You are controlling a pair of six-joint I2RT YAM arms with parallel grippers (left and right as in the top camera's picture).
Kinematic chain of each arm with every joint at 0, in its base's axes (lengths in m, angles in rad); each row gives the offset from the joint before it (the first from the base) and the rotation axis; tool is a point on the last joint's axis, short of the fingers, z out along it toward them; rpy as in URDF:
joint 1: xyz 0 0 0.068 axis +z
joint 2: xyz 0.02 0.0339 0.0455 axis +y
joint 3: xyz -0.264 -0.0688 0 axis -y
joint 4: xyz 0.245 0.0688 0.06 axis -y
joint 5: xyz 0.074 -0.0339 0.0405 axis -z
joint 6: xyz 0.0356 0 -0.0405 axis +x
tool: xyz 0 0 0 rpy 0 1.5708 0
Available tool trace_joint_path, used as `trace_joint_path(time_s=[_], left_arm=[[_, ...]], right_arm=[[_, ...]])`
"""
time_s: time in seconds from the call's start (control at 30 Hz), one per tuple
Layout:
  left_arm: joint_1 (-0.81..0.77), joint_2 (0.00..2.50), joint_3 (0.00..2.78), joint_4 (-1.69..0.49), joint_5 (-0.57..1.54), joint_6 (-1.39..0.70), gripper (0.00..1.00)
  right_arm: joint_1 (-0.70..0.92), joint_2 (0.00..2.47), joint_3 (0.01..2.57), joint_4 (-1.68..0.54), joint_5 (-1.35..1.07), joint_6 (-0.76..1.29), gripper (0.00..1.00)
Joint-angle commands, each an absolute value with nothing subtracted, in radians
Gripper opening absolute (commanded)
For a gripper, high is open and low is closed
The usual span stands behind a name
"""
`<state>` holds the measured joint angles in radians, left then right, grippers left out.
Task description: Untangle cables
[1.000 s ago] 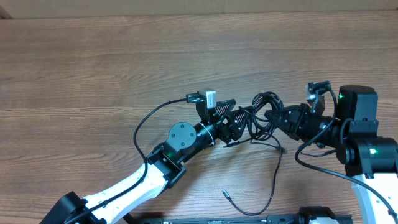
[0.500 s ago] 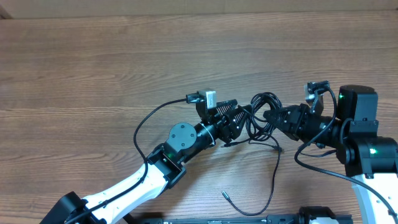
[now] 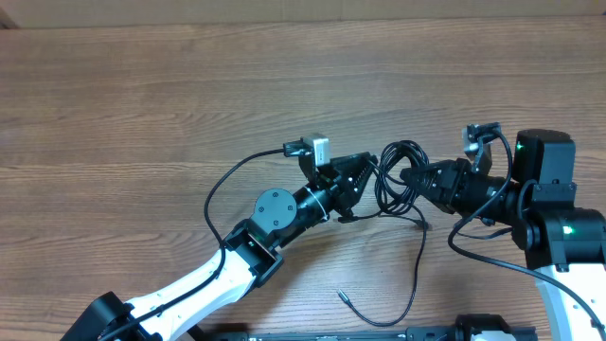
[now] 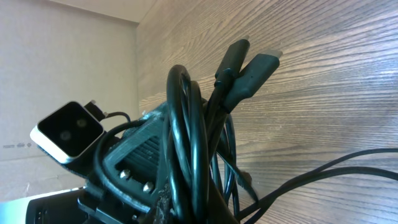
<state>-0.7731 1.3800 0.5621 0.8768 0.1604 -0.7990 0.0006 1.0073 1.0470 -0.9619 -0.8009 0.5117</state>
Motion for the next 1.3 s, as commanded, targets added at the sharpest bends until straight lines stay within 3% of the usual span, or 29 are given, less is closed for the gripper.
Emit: trace_joint_path(time_s=[0.0,0.37,0.57,0.9,1.27], left_arm=[[-0.775,1.37,0.556,0.881,0.162,-0.773,0.05],[-0.774,1.369,0.556,0.91,0.161,-0.709,0.04],[-0.773,1.369,0.556,1.118,0.203,-0.71,0.04],[-0.772,1.369,0.556,1.283,0.229,-0.67,0.04],[-0.72,1.369,0.556,1.491,0.146,-0.606,0.04]], right_arm=[[0.004,1.004,1.049,-0.956,-0.825,0.496,0.04],[0.004,1.004,1.049,-0.957,-0.802,0.496,0.04],[0.004,1.004,1.049,-0.976,-0.702,0.496,0.04],[0.004,1.005,1.049,-0.986,-0.673,0.496,0.04],[0.004,1.005,1.049,-0.987,-0.669,0.496,0.04]])
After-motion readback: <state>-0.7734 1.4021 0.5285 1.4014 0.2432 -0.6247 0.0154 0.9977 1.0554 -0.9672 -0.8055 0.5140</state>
